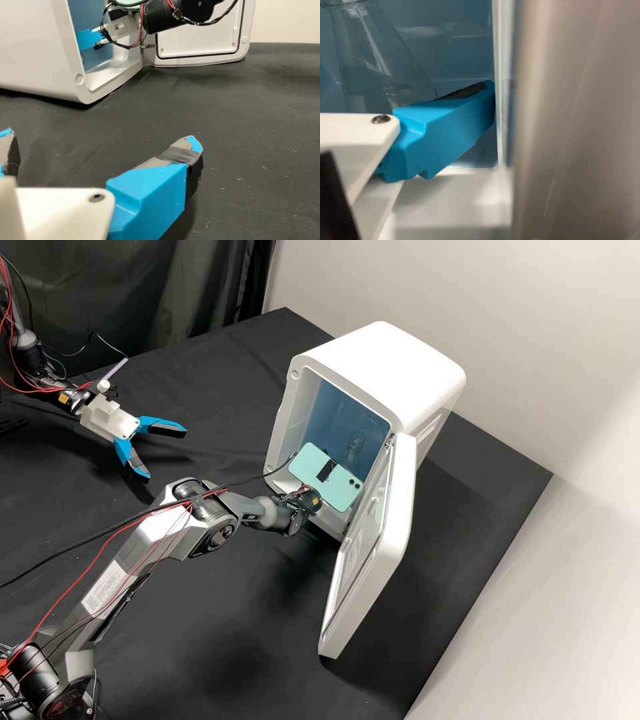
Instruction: Place the flask in the incubator
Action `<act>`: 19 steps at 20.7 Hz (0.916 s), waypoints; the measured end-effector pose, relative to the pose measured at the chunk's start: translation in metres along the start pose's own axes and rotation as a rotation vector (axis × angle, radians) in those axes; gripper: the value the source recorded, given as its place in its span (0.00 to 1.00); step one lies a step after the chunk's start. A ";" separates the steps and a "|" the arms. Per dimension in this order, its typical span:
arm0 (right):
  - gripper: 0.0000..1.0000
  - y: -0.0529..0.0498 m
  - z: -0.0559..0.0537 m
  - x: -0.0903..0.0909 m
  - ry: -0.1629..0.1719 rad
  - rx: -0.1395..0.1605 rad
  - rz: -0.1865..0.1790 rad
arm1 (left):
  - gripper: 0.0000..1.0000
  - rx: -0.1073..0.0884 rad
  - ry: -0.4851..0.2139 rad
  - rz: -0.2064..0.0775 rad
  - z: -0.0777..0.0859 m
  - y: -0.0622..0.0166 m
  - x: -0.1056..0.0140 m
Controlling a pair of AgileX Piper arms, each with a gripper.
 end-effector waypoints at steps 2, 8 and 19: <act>1.00 0.000 0.000 0.000 0.000 0.000 0.000 | 1.00 -0.001 0.003 0.001 -0.001 0.0001 0.000; 1.00 -0.004 0.003 -0.005 0.003 0.004 -0.005 | 1.00 -0.004 0.013 0.000 -0.004 -0.0002 -0.001; 1.00 -0.009 -0.009 -0.022 0.023 -0.030 -0.013 | 1.00 -0.029 0.021 -0.033 -0.007 -0.0097 0.000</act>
